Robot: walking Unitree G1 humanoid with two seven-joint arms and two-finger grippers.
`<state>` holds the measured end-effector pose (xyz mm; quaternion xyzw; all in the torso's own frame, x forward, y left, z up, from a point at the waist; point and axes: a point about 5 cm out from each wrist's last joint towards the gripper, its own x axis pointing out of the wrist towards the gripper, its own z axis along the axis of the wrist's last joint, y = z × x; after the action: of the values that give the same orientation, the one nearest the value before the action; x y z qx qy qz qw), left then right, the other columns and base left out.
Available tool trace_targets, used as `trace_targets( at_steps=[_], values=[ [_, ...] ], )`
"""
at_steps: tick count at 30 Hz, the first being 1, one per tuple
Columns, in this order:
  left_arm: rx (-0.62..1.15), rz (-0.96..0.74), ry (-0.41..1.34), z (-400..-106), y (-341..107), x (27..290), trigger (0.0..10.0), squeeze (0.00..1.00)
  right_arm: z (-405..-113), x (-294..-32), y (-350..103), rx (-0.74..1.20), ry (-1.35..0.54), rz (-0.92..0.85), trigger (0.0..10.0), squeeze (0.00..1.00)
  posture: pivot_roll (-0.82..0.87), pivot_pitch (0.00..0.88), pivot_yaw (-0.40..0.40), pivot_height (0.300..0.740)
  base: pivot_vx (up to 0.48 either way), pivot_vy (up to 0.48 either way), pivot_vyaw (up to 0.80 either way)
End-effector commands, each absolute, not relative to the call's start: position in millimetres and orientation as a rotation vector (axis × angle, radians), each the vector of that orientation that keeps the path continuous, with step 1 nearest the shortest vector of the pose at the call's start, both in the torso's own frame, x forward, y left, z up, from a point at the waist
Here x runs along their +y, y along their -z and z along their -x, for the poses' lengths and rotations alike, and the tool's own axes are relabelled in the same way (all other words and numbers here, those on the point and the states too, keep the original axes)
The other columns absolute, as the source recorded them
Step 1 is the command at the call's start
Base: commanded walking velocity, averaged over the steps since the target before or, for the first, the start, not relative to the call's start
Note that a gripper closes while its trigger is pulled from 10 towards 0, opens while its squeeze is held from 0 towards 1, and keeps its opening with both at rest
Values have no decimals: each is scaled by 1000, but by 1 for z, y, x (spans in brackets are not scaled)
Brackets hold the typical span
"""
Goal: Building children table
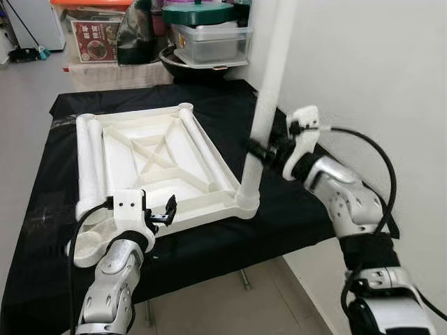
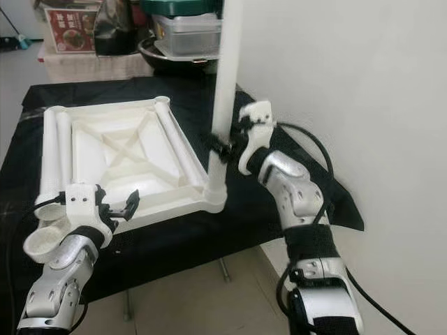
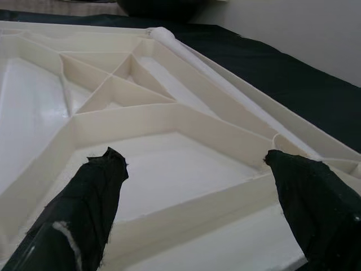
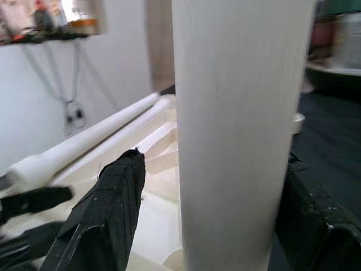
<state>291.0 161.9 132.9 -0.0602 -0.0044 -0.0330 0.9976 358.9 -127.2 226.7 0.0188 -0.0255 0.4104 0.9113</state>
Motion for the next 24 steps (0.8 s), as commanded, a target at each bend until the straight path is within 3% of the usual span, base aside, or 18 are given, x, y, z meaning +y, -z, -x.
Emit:
trace_targets(
  at_steps=[1,4,9,10,13,14,16,21,22,24],
  values=[
    [6,117,73,-291,-129,159,10000,0,-358,-114,-223,-44,-936,-21,10000,0,71,0,-94,740,0,0,0],
    [6,117,73,-291,-129,159,10000,0,-358,-110,-222,-39,-961,-9,10000,0,73,0,-95,740,0,0,0],
    [-1,119,65,-292,-132,159,10000,0,-365,-80,-221,-44,-1045,56,10000,0,98,0,-114,740,0,0,0],
    [-3,119,64,-292,-132,159,10000,0,-367,-76,-222,-50,-1058,64,8235,0,99,0,-116,740,0,0,0],
    [-6,119,61,-292,-133,159,10000,0,-368,-75,-223,-64,-1066,65,8235,0,104,0,-123,740,0,0,0],
    [-8,119,55,-292,-133,161,10000,0,-372,-75,-224,-64,-1047,51,471,0,106,0,-125,740,0,0,0],
    [-10,119,50,-291,-134,162,10000,0,-377,-79,-223,-55,-993,60,0,0,107,0,-129,740,0,0,0],
    [-10,117,46,-290,-133,163,10000,0,-394,-105,-209,29,-635,23,0,0,94,0,-120,740,0,0,0],
    [-10,117,46,-290,-133,163,10000,0,-394,-105,-209,29,-635,23,0,0,94,0,-120,740,0,0,0],
    [-4,116,53,-290,-132,162,10000,0,-395,-117,-195,103,-421,3,0,0,84,0,-108,740,0,0,0]
  ],
)
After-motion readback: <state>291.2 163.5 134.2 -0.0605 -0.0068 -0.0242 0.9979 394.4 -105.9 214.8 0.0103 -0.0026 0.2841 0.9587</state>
